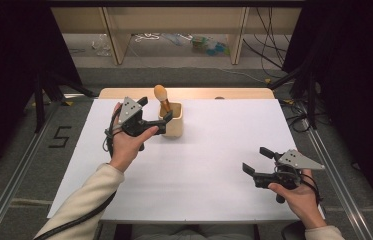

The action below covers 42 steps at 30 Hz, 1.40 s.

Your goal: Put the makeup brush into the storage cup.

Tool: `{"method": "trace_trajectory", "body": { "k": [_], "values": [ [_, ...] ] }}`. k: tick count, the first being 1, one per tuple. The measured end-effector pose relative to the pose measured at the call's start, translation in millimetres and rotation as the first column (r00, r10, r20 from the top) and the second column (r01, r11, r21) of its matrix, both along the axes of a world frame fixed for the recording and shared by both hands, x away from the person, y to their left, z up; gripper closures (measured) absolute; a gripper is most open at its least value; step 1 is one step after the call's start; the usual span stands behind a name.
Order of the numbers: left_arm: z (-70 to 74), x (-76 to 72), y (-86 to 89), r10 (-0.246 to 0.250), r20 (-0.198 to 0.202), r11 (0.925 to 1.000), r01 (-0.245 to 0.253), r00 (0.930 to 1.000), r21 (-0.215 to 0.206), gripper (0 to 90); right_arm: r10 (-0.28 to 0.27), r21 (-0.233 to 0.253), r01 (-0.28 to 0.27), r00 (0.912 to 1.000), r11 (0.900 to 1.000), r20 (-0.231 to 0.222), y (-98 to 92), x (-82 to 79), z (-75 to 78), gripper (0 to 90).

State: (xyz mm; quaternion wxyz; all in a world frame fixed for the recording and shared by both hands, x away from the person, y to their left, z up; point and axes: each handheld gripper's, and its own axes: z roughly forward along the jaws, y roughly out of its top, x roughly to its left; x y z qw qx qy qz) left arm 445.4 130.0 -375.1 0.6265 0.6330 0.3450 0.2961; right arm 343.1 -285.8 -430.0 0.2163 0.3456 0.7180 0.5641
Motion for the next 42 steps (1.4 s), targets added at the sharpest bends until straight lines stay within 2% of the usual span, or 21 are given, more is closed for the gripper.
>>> {"method": "trace_trajectory", "body": {
  "k": [2,6,10,17,18,19,23,28,37,42],
  "values": [
    [-0.6,-4.1,2.1,-0.002,0.001,1.0000,0.002,1.0000,0.001,0.0,-0.007,-0.013,0.007,0.9999,1.000,-0.010,-0.7,-1.2,1.2,14.4],
    [1.0,-11.0,6.7,0.002,0.008,1.0000,-0.002,1.0000,-0.008,0.0,-0.005,-0.014,0.005,1.0000,1.000,0.000,-0.7,-0.4,0.6,14.4],
    [2.8,-17.9,12.8,0.002,0.021,1.0000,-0.002,0.9998,0.009,0.0,-0.003,-0.004,0.003,1.0000,1.000,-0.008,-0.3,-0.8,0.8,14.4],
    [3.7,-30.6,25.9,0.011,0.025,0.9999,-0.011,0.9996,-0.003,0.0,-0.001,-0.008,0.001,1.0000,1.000,-0.004,-0.1,-0.7,0.8,14.4],
    [3.3,-32.6,27.7,0.011,0.024,0.9999,-0.011,0.9997,0.001,0.0,0.004,-0.032,-0.004,0.9997,0.999,-0.024,-1.4,-1.6,2.2,14.4],
    [2.7,-34.6,28.8,0.013,0.024,0.9999,-0.013,0.9996,-0.001,0.0,-0.001,-0.008,0.001,1.0000,1.000,-0.008,0.0,-0.9,1.0,14.4],
    [-0.6,-44.1,31.3,0.001,0.012,1.0000,-0.001,0.9999,-0.005,0.0,-0.006,-0.017,0.006,1.0000,1.000,-0.002,-0.1,-0.9,1.3,14.4],
    [-1.0,-54.7,36.8,-0.010,0.018,0.9999,0.010,0.9998,-0.012,0.0,0.000,-0.008,0.000,1.0000,1.000,0.002,0.1,-1.1,1.3,14.4],
    [-6.8,-70.4,50.1,0.005,0.013,0.9998,-0.005,0.9999,-0.022,0.0,-0.008,-0.011,0.009,0.9998,1.000,0.017,-1.5,-2.1,3.1,14.3],
    [-10.1,-76.8,52.5,-0.009,0.015,0.9998,0.010,0.9998,-0.018,0.0,0.004,0.009,-0.004,0.9998,1.000,0.018,-0.6,-2.3,3.2,14.3]
  ]
}}
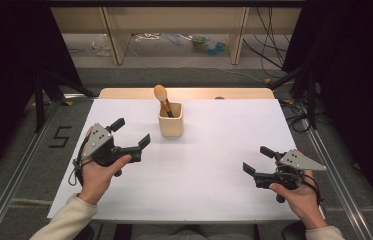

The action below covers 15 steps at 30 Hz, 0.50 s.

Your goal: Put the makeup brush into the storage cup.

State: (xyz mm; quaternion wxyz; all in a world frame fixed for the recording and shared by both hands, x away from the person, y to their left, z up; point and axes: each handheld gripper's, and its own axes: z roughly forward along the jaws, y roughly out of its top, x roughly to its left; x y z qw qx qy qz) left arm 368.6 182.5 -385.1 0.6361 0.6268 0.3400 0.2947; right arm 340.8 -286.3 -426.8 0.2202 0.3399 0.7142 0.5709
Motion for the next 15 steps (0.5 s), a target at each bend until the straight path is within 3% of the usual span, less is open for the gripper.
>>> {"method": "trace_trajectory", "body": {
  "k": [6,7,10,11,12,15],
  "values": [
    [-3.8,-5.5,1.4,-0.015,-0.006,0.9999,0.015,0.9999,0.002,0.0,0.001,0.011,-0.001,0.9999,1.000,0.011,0.4,0.4,0.0,14.4],
    [-5.0,-7.4,0.3,-0.019,-0.017,0.9995,0.018,0.9997,-0.024,0.0,0.000,0.011,0.000,0.9999,1.000,0.012,0.3,0.5,0.1,14.4],
    [-6.5,-11.6,1.5,-0.048,-0.013,0.9983,0.048,0.9987,-0.034,0.0,-0.003,-0.008,0.003,0.9994,1.000,0.033,-0.9,0.5,1.3,14.4],
    [-3.7,-3.3,9.6,-0.101,0.100,0.9914,0.091,0.9899,0.094,0.0,-0.002,-0.008,0.003,0.9994,1.000,0.033,-0.7,0.1,1.6,14.4],
    [-6.4,-9.6,4.8,-0.071,0.049,0.9974,0.071,0.9962,0.011,0.0,-0.001,-0.008,0.002,0.9994,1.000,0.035,-0.4,0.2,1.6,14.4],
    [-8.2,-14.6,7.4,-0.067,0.029,0.9978,0.067,0.9973,0.002,0.0,0.004,0.006,-0.004,0.9989,1.000,0.046,0.3,0.8,1.2,14.4]
  ]
}}
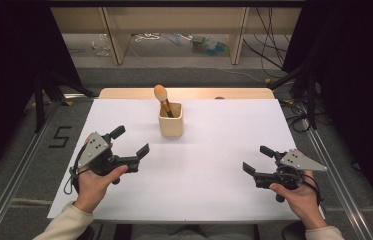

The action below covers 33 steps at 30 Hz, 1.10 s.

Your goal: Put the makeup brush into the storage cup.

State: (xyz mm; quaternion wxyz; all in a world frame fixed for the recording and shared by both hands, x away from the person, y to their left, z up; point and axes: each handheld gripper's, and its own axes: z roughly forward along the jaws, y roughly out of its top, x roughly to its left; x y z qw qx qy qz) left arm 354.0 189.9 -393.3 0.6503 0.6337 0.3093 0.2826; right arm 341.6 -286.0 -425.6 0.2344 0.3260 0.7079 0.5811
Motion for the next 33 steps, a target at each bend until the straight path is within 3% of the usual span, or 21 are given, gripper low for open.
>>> {"method": "trace_trajectory", "body": {
  "k": [10,12,15,16,17,25,29,31,33],
  "values": [
    [-6.8,-7.6,16.4,-0.008,0.005,1.0000,0.008,1.0000,0.005,0.0,-0.005,-0.004,0.005,0.9998,1.000,-0.018,0.1,-2.4,1.8,14.8],
    [-7.5,-9.8,19.1,-0.008,0.009,0.9997,0.008,0.9999,0.023,0.0,-0.013,-0.007,0.013,0.9999,1.000,-0.008,0.1,-2.1,1.7,14.8],
    [-10.1,-12.9,22.5,-0.012,-0.001,0.9999,0.012,0.9999,0.009,0.0,-0.011,-0.022,0.011,0.9996,1.000,-0.024,-0.9,-3.4,3.0,14.8],
    [-10.9,-13.8,23.7,-0.012,0.001,0.9999,0.012,0.9999,0.011,0.0,-0.003,0.013,0.003,1.0000,1.000,-0.006,1.7,-1.9,1.4,14.8],
    [-11.5,-14.7,24.9,-0.008,-0.001,0.9999,0.008,1.0000,0.015,0.0,-0.003,0.012,0.004,1.0000,1.000,-0.006,2.0,-2.0,1.5,14.8],
    [-17.7,-21.3,28.7,-0.006,-0.006,0.9993,0.007,1.0000,0.037,0.8,-0.017,-0.018,0.017,0.9998,1.000,0.009,1.8,-2.8,2.7,14.6],
    [-18.2,-21.6,29.7,-0.002,-0.007,0.9987,0.003,1.0000,0.050,1.0,-0.014,-0.041,0.014,0.9999,0.999,-0.010,1.6,-5.0,4.1,14.4],
    [-19.0,-21.9,28.8,-0.002,-0.019,0.9990,0.003,0.9998,0.045,1.0,-0.017,-0.025,0.017,0.9998,1.000,0.007,3.1,-4.4,3.0,14.0],
    [-19.2,-20.7,28.3,-0.003,-0.010,0.9983,0.004,0.9999,0.059,1.0,-0.012,-0.044,0.012,0.9998,0.999,-0.013,1.6,-5.5,3.9,13.9]
  ]
}}
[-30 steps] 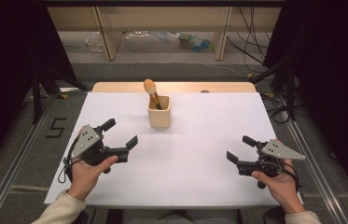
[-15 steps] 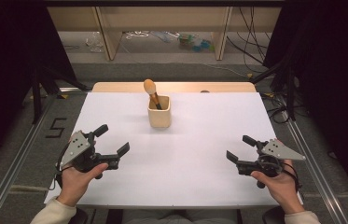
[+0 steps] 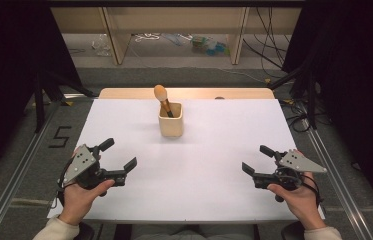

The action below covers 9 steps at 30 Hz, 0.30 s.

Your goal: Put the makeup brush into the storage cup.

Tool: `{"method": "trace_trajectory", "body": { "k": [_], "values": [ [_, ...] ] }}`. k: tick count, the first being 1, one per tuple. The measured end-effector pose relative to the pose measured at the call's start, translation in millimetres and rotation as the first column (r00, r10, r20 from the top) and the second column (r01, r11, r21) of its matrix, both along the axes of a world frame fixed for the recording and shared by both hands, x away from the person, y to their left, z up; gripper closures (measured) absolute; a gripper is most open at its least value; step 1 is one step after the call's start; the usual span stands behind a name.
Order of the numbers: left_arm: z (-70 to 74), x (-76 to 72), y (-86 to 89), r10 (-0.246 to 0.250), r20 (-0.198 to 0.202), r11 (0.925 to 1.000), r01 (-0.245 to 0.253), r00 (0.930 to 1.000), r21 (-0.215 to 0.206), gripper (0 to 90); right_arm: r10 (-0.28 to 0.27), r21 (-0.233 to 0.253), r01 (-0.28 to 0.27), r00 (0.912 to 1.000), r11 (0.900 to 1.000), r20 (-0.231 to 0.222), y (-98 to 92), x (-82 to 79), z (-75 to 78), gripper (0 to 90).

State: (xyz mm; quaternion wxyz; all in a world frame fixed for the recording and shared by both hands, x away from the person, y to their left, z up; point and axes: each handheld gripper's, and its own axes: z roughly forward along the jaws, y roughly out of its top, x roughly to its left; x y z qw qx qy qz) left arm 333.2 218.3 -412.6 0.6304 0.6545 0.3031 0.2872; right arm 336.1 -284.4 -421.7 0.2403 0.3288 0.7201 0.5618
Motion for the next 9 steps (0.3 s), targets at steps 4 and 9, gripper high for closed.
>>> {"method": "trace_trajectory", "body": {
  "k": [4,9],
  "values": [
    [-0.9,0.2,-1.6,-0.001,-0.014,1.0000,0.001,0.9999,-0.003,1.0,-0.002,0.021,0.002,0.9998,1.000,0.018,0.9,1.4,-1.4,13.9],
    [-1.8,1.5,-1.1,0.000,-0.022,1.0000,0.000,0.9997,-0.003,1.0,0.000,0.027,0.000,0.9999,1.000,0.016,0.3,2.0,-1.8,13.8]
  ]
}}
